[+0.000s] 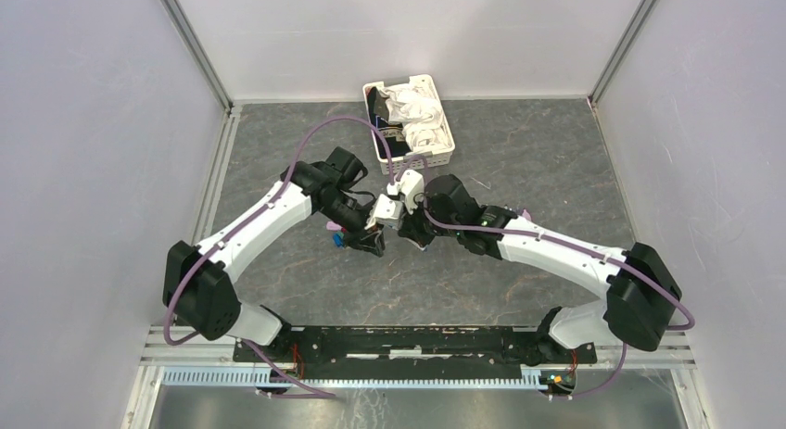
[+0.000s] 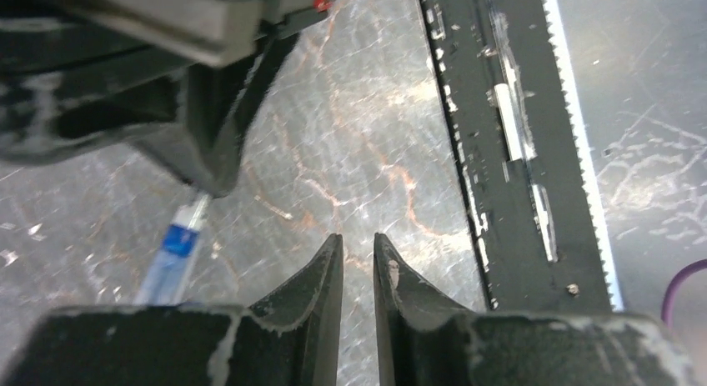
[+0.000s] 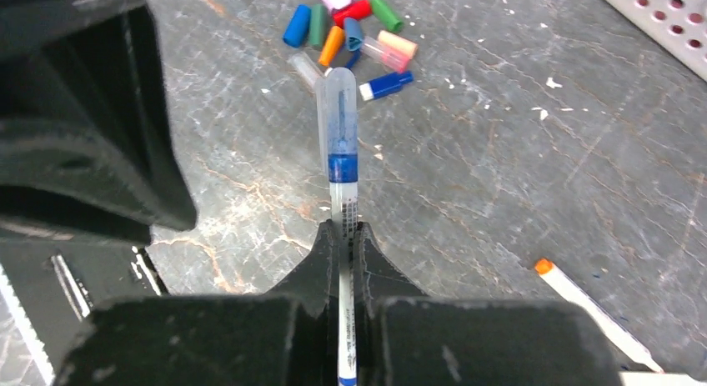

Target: Open the pen caps

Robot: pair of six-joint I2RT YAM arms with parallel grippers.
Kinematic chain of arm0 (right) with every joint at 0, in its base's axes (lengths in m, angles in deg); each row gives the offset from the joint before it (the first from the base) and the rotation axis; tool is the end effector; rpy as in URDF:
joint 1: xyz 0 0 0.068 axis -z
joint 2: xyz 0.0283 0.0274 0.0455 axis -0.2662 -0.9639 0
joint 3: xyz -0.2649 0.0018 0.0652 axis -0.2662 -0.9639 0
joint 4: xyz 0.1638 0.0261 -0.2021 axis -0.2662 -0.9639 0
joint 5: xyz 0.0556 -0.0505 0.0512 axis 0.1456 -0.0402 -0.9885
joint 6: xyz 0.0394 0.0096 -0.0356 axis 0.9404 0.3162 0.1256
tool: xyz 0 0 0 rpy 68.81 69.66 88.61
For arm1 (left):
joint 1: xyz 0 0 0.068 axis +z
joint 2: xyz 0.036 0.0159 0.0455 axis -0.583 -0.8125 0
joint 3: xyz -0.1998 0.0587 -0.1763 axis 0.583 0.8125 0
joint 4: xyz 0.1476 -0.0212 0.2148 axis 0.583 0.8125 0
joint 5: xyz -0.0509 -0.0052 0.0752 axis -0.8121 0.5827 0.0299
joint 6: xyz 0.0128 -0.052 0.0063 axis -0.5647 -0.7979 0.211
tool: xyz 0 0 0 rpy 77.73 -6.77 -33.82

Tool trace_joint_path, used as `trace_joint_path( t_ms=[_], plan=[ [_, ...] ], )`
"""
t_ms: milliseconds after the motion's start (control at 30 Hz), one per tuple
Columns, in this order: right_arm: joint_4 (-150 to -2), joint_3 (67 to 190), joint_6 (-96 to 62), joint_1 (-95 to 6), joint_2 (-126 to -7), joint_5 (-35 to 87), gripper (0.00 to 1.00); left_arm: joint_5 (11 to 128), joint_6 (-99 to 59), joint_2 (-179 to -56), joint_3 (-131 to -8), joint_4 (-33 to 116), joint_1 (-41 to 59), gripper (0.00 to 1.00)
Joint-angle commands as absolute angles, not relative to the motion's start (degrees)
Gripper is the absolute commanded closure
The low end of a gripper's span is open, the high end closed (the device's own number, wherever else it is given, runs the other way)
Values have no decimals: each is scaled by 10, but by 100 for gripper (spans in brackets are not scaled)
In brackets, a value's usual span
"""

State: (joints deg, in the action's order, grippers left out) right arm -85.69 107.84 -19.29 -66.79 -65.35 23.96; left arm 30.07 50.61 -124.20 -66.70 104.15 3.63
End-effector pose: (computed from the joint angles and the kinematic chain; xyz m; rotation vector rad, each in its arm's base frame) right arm 0.1890 0.2461 0.2643 -0.9885 2.0326 0.7276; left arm 0.2107 -0.1628 0.2852 1.9001 1.6307 -0.9885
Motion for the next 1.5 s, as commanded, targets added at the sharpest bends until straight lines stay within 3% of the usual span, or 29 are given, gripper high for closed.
trace_joint_path(
  t_ms=[0, 133, 233, 300, 567, 767, 933, 1300, 1467],
  plan=[
    [-792, 1085, -286, -720, -616, 258, 100, 314, 457, -1282, -681, 1073, 34, 73],
    [-787, 1084, -286, -727, -624, 253, 100, 306, 461, -1282, -681, 1072, 34, 67],
    [-787, 1084, -288, -731, -625, 249, 100, 309, 464, -1278, -679, 1072, 34, 48],
    [-791, 1078, -289, -732, -619, 253, 100, 314, 470, -1269, -680, 1075, 34, 42],
    [-795, 1034, -281, -732, -575, 264, 100, 347, 474, -1230, -736, 1116, 84, 36],
    [-805, 1032, -277, -735, -556, 257, 100, 360, 432, -1221, -753, 1066, 127, 25],
    [-811, 1029, -274, -737, -542, 270, 100, 304, 372, -1214, -756, 1014, 144, 24],
    [-817, 1042, -290, -738, -538, 284, 100, 236, 502, -1219, -740, 1143, 149, 23],
    [-822, 1069, -305, -741, -549, 288, 100, 218, 451, -1211, -731, 1102, 147, 23]
  ],
)
